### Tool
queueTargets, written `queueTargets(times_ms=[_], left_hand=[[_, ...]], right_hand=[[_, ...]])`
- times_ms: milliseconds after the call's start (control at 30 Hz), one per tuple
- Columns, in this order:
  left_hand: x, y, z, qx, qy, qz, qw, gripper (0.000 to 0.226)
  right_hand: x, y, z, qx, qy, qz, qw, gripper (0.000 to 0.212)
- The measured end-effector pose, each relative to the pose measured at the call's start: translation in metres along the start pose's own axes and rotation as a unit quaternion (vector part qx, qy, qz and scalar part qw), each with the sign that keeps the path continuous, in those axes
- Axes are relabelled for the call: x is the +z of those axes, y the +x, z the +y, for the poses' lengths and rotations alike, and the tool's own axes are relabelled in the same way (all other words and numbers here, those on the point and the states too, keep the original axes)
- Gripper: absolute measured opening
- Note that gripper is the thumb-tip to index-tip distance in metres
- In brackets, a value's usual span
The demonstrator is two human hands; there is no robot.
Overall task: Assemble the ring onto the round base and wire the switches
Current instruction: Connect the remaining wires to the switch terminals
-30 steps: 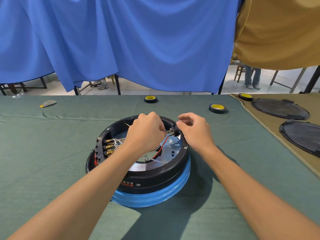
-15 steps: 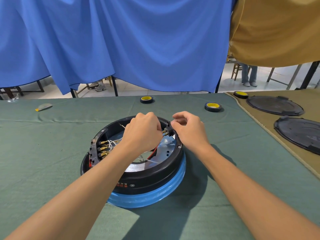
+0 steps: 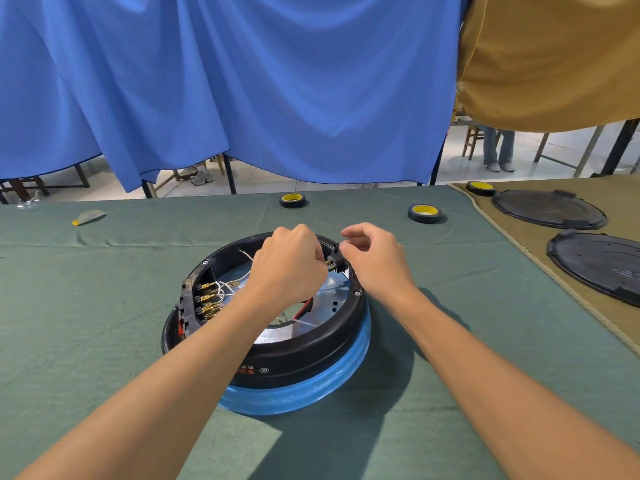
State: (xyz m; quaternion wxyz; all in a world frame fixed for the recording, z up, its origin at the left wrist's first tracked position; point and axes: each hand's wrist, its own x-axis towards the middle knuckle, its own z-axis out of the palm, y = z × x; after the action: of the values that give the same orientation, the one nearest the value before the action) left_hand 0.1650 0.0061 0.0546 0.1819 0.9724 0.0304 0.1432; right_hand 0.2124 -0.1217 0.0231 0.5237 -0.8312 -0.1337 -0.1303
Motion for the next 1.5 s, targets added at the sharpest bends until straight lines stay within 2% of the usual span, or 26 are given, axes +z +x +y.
queueTargets(times_ms=[400,600,733,833,933,1033,1267,1500], left_hand=[[0.003,0.000,0.006,-0.043,-0.008,0.007,0.999,0.015],[0.003,0.000,0.008,-0.045,-0.033,0.009,0.998,0.013],[-0.001,0.002,0.004,-0.041,-0.095,-0.017,0.994,0.013],[-0.004,0.003,0.002,-0.105,-0.186,-0.053,0.976,0.017],[-0.007,0.006,0.004,-0.210,-0.274,-0.087,0.934,0.017],[-0.007,0.006,0.005,-0.266,-0.318,-0.094,0.905,0.016],[-0.003,0.008,0.006,-0.306,-0.366,-0.087,0.875,0.013],[-0.004,0.014,0.010,-0.315,-0.367,-0.098,0.870,0.011]], right_hand=[[0.003,0.001,-0.001,0.033,0.069,-0.075,0.994,0.029],[0.002,0.002,-0.001,0.037,0.059,-0.082,0.994,0.030],[0.001,0.001,-0.001,0.048,0.068,-0.069,0.994,0.028],[0.000,0.000,-0.001,0.055,0.075,-0.062,0.994,0.024],[-0.001,-0.001,-0.001,0.056,0.068,-0.058,0.994,0.023],[-0.002,-0.001,-0.001,0.057,0.068,-0.056,0.995,0.023],[0.002,-0.001,-0.002,0.064,0.087,-0.055,0.993,0.026],[0.004,0.000,0.000,0.055,0.075,-0.055,0.994,0.028]])
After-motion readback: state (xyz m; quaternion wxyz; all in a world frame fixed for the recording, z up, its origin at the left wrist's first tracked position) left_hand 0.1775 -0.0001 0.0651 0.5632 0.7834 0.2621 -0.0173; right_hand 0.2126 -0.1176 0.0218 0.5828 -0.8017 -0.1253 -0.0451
